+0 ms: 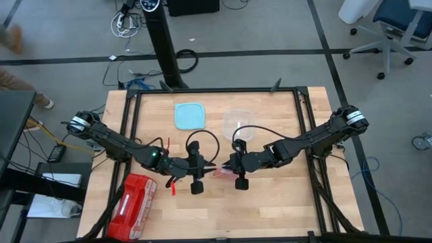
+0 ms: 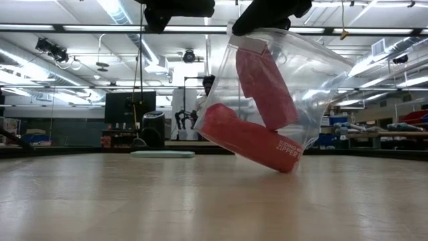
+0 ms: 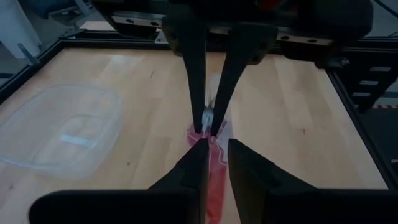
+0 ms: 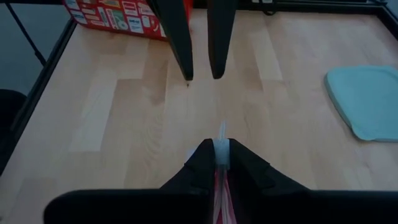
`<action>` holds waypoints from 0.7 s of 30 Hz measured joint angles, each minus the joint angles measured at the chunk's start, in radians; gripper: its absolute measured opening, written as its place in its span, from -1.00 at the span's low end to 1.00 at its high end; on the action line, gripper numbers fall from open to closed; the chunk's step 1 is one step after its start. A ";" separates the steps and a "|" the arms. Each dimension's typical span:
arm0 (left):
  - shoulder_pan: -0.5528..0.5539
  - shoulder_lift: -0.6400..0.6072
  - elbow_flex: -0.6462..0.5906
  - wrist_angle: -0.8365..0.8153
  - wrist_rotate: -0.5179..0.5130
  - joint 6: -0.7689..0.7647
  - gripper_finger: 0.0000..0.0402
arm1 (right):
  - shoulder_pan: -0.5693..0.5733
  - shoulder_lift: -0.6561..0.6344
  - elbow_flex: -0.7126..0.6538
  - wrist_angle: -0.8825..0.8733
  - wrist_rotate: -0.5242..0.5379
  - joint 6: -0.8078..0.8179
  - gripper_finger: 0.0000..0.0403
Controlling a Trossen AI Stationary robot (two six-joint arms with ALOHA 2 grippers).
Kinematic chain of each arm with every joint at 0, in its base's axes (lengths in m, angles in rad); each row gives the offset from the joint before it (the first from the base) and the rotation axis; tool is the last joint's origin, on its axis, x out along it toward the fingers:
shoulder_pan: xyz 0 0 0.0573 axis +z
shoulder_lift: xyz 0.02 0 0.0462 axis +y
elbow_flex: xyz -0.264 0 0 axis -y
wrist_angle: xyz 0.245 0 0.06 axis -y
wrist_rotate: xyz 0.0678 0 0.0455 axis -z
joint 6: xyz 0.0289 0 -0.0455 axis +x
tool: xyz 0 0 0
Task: Roll bandage
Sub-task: Close the transparent zip bag
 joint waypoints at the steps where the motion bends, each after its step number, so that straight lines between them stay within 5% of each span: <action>1: 0.000 0.000 0.000 -0.001 -0.001 0.001 -0.68 | 0.000 0.000 0.000 0.000 0.000 -0.002 -0.87; 21: 0.002 0.006 -0.013 -0.010 -0.069 -0.014 -0.68 | -0.005 0.000 0.000 -0.004 -0.022 -0.024 -0.87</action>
